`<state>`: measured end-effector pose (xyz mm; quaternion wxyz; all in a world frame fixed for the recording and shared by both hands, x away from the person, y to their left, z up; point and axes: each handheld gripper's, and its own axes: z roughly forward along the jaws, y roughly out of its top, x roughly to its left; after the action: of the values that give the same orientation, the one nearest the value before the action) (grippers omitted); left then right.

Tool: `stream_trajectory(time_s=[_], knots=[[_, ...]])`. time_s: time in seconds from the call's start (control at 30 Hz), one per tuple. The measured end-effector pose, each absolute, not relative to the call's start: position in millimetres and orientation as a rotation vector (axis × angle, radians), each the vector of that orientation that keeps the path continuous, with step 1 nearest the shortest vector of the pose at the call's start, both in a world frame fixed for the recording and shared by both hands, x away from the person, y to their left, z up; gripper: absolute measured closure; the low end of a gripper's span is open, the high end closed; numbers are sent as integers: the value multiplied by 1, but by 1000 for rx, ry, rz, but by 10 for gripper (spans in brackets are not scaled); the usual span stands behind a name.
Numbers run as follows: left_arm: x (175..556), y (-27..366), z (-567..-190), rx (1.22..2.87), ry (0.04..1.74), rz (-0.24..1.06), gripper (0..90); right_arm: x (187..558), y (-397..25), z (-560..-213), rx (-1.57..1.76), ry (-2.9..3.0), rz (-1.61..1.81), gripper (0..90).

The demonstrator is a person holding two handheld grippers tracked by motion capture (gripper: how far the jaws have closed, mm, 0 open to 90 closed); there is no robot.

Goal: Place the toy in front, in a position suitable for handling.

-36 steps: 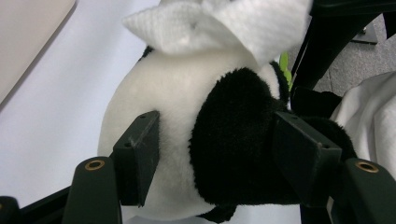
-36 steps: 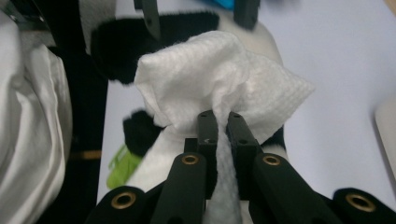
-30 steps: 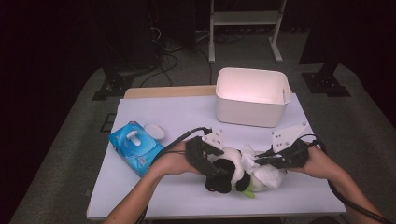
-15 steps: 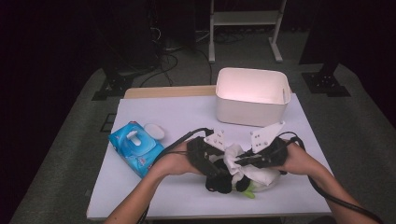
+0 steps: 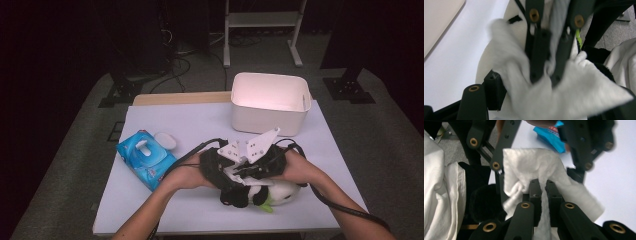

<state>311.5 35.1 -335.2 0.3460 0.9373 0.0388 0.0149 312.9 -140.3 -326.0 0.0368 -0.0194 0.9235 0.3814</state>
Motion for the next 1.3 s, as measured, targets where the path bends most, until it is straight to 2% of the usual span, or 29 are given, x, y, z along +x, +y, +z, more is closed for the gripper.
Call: stream_trajectory(time_s=[0.47,0.8,0.9,1.13,1.3], knots=[[306,34,-334,2445,66,34,335,311,-197,-326,118,2813,1123,854],[301,35,-335,2466,40,17,337,311,-165,-325,14,2809,1140,853],[301,36,-336,2454,44,10,338,311,-168,-325,28,2812,1141,853],[303,35,-336,2450,65,-1,338,308,-211,-336,166,2825,1060,853],[303,34,-336,2453,58,-5,339,304,-226,-336,206,2811,1068,853]])
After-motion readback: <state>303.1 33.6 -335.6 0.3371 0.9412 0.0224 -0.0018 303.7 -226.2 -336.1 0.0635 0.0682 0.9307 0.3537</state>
